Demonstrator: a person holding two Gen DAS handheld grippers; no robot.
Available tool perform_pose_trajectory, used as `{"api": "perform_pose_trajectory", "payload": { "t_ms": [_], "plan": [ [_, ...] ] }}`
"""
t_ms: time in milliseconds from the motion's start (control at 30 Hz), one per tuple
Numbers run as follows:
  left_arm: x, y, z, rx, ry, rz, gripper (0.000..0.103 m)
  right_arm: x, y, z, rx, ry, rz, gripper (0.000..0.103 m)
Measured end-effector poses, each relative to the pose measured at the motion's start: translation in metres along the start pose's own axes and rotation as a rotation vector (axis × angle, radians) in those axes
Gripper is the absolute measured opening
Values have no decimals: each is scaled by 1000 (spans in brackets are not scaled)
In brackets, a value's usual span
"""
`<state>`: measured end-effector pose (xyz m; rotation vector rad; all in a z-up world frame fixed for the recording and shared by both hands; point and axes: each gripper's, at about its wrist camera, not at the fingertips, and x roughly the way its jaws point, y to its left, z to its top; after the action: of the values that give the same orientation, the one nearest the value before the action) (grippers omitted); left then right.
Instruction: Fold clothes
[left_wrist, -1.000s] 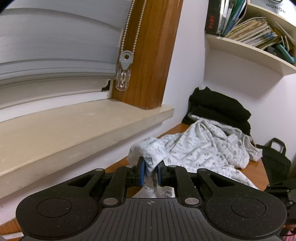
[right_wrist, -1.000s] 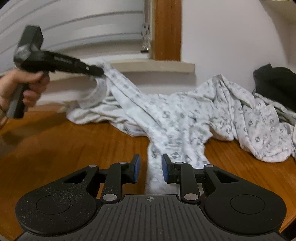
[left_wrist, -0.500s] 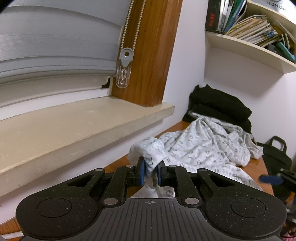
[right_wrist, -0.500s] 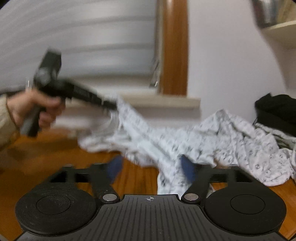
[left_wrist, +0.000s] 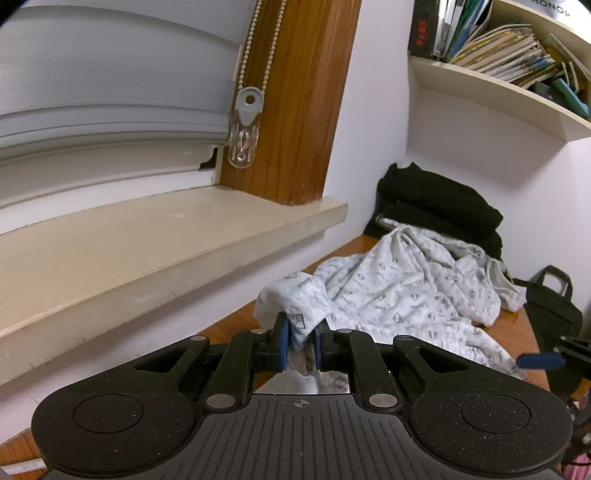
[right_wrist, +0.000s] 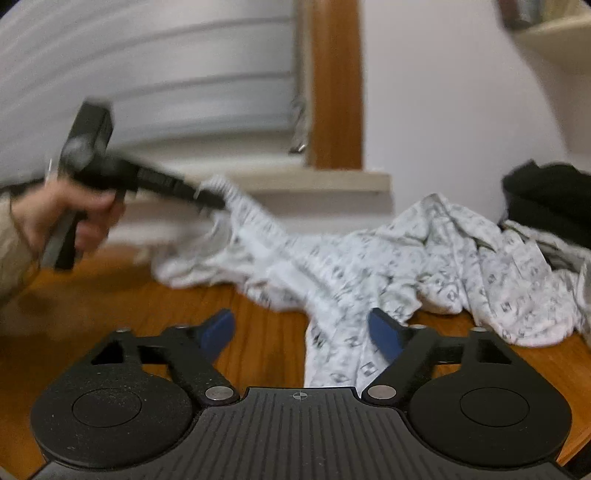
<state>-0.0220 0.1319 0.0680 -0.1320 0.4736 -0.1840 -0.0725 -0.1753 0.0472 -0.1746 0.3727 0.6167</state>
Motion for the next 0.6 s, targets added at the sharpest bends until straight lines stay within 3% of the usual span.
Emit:
{"api": "perform_pose_trajectory", "payload": {
  "t_ms": [67,133,400,600],
  "plan": [
    [0,0,0,0,0,-1,14,8,13,2,-99,42,-31,32],
    [0,0,0,1,0,-1,14,17,20,3,-148,88,-43,18],
    [-1,-1,1,2,-5,-5,14,46,10,2,-192,226,-52,18],
    [-11,-8,6,2,-66,-8,12,49,-4,5,-213,282,-53,13]
  ]
}}
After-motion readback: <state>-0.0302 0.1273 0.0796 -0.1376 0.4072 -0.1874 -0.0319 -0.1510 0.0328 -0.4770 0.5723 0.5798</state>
